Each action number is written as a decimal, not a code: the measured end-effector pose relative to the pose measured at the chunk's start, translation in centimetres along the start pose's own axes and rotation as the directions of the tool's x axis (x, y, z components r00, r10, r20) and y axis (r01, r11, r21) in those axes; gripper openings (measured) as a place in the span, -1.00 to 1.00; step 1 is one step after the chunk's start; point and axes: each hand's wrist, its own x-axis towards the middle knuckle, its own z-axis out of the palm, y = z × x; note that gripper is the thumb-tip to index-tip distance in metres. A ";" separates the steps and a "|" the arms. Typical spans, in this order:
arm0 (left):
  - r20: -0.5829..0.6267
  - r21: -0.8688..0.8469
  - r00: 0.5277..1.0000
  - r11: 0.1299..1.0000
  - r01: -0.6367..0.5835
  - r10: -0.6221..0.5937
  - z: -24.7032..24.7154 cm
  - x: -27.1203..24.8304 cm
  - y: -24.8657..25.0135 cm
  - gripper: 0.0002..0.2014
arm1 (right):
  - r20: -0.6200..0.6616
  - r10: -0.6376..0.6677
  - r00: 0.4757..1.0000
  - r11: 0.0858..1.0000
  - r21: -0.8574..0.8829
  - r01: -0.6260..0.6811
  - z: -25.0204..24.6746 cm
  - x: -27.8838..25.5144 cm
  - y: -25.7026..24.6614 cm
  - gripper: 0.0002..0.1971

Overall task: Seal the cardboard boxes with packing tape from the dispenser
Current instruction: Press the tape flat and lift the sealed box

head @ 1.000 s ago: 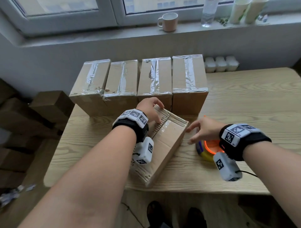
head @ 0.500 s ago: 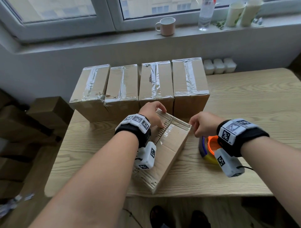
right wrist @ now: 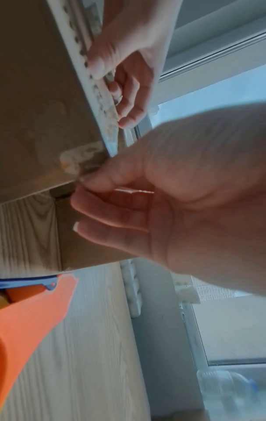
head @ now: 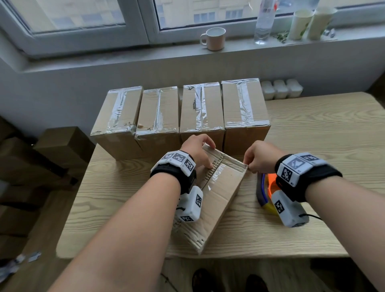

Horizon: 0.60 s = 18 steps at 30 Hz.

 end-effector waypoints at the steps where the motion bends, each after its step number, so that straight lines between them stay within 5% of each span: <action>1: -0.001 0.001 1.000 1.000 0.001 -0.001 0.0 0.0 0.0 -0.49 | -0.040 -0.007 0.999 0.998 -0.060 0.004 0.1 0.0 -0.2 -0.76; 6: -0.011 0.014 1.000 1.000 0.006 -0.006 0.1 0.3 -0.2 -0.48 | -0.125 0.003 0.992 0.999 -0.034 -0.007 1.0 -0.2 -0.2 -0.78; 11: -0.058 0.030 0.998 0.999 0.016 -0.014 0.6 0.5 -0.3 -0.48 | 0.013 -0.007 1.000 0.968 0.253 0.004 0.6 -0.7 0.1 -0.74; 15: -0.089 0.050 0.996 0.999 0.018 -0.014 0.9 0.5 -0.5 -0.50 | 0.078 -0.052 0.996 0.982 0.184 0.037 -0.4 -1.6 -0.4 -0.63; 18: -0.100 0.057 0.995 0.998 0.019 -0.013 1.0 0.5 -0.5 -0.50 | 0.007 -0.025 1.000 0.987 0.157 0.023 0.2 -1.9 -0.6 -0.56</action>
